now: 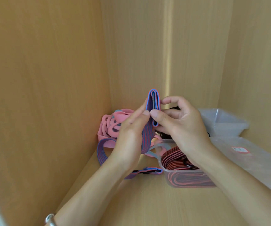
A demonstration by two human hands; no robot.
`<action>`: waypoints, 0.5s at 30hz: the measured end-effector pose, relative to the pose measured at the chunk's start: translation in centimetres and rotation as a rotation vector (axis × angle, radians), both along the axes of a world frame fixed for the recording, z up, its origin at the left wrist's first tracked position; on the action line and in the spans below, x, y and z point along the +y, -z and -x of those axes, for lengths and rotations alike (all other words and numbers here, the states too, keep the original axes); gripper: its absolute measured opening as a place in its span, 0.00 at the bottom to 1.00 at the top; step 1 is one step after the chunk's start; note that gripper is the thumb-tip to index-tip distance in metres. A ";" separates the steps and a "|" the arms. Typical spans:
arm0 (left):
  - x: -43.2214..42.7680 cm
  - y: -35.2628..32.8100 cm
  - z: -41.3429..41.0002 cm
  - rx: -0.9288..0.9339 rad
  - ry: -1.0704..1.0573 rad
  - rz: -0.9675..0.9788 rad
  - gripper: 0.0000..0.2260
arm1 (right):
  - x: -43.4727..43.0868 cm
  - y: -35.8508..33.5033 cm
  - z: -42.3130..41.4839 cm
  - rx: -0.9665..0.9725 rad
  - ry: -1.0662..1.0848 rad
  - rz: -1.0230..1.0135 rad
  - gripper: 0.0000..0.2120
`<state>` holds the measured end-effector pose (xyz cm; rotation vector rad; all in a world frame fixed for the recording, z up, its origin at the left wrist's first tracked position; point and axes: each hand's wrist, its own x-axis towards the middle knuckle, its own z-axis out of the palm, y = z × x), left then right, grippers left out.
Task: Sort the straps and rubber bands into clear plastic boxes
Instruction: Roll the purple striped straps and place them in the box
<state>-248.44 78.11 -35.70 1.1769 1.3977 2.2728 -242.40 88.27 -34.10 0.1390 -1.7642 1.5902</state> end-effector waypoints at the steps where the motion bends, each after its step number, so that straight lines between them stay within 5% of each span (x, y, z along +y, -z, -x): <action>1: 0.2 0.1 -0.1 0.017 0.005 0.005 0.20 | 0.0 -0.1 0.0 0.012 0.009 0.004 0.11; 8: 0.6 1.1 -0.4 0.342 -0.168 0.208 0.22 | 0.4 -0.2 -0.2 0.025 0.114 -0.066 0.12; 15: 0.1 0.8 0.1 0.338 -0.141 0.271 0.20 | 0.2 -0.4 -0.3 0.002 0.049 -0.022 0.13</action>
